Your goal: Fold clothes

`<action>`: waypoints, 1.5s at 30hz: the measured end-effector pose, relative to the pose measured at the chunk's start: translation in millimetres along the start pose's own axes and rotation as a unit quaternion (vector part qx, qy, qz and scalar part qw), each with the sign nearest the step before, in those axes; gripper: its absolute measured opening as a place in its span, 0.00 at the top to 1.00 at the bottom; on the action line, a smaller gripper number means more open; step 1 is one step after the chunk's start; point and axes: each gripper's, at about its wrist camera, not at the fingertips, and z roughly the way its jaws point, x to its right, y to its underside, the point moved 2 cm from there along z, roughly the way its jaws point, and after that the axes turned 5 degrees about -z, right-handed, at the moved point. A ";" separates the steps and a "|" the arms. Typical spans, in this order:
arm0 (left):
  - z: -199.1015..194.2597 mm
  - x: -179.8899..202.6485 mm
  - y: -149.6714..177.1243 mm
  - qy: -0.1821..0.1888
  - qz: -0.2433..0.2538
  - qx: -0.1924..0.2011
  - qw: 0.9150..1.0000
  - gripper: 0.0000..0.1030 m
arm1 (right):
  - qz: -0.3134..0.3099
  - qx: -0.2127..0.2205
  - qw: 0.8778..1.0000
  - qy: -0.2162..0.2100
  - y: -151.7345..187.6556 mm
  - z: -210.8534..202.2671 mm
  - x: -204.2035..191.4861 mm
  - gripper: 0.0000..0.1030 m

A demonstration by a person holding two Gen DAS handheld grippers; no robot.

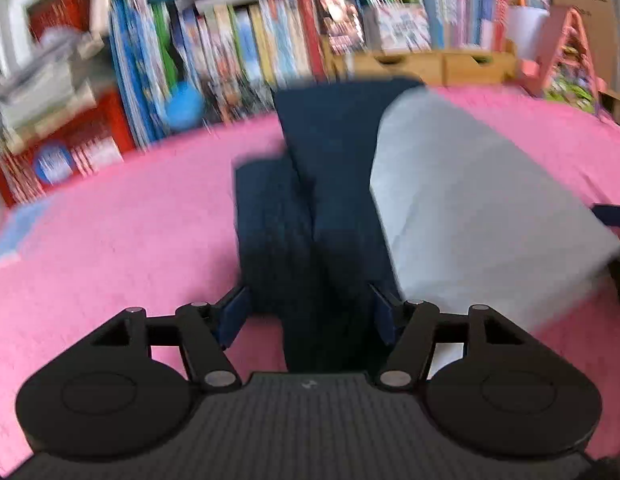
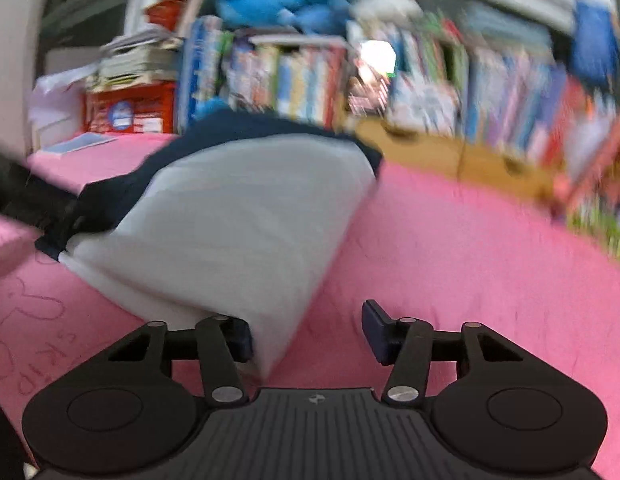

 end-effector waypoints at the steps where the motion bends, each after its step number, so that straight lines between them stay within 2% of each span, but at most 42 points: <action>1: -3.5 -1.6 3.0 -0.004 0.005 0.004 1.000 0.37 | -0.004 0.001 1.000 0.003 0.4 -0.4 -1.2 0.49; 11: -15.8 -10.5 13.7 -0.016 0.013 0.005 1.000 0.36 | -0.012 0.003 1.000 0.021 2.5 -3.3 -4.3 0.41; 13: -18.3 -12.9 15.5 -0.021 0.021 0.006 1.000 0.32 | -0.015 0.003 1.000 0.021 2.0 -2.8 -5.0 0.40; 18: -29.8 -23.0 20.6 -0.022 0.006 0.003 1.000 0.31 | -0.038 0.009 0.999 0.026 2.2 -3.9 -9.4 0.35; 22: -38.4 -18.2 24.4 -0.042 0.024 0.012 0.999 0.31 | -0.046 0.012 0.998 0.030 2.8 -3.9 -11.5 0.35; 25: -33.1 -23.4 32.1 -0.098 0.032 -0.005 0.995 0.32 | -0.040 0.011 0.999 0.028 2.9 -3.6 -9.8 0.35; 26: -34.6 -27.0 32.8 -0.104 0.022 -0.005 0.994 0.33 | -0.038 0.010 0.999 0.027 3.1 -3.5 -8.9 0.35; 28: -40.5 -35.7 32.4 -0.101 -0.009 0.000 0.995 0.44 | -0.035 0.009 0.999 0.025 3.2 -3.2 -7.6 0.35; 31: -59.4 -34.9 18.8 -0.041 -0.036 0.036 0.998 0.43 | -0.036 0.009 0.999 0.026 3.2 -3.2 -7.7 0.34; 33: -69.1 -21.4 7.3 -0.010 -0.024 0.067 0.997 0.39 | -0.036 0.009 0.999 0.027 3.3 -3.3 -8.1 0.34; 38: -68.4 45.5 -18.5 0.090 0.015 0.110 0.990 0.39 | -0.039 0.010 0.999 0.030 3.7 -3.3 -8.8 0.33; 39: -63.3 63.0 -23.0 0.106 0.028 0.118 0.987 0.38 | -0.039 0.010 0.999 0.032 3.7 -3.4 -9.2 0.33; 40: -55.7 79.4 -26.2 0.106 0.048 0.121 0.986 0.37 | -0.040 0.010 0.999 0.032 3.4 -3.3 -9.1 0.33; 42: -30.4 99.8 -23.1 0.031 0.094 0.113 0.989 0.41 | -0.039 0.009 0.999 0.032 3.2 -3.0 -8.6 0.33; 43: -15.3 97.4 -17.3 -0.014 0.106 0.091 0.990 0.49 | -0.038 0.009 0.999 0.031 3.4 -3.0 -7.8 0.33; 45: -10.5 67.2 -6.8 -0.045 0.085 0.071 0.993 0.48 | -0.033 0.008 0.999 0.026 3.6 -2.8 -6.1 0.30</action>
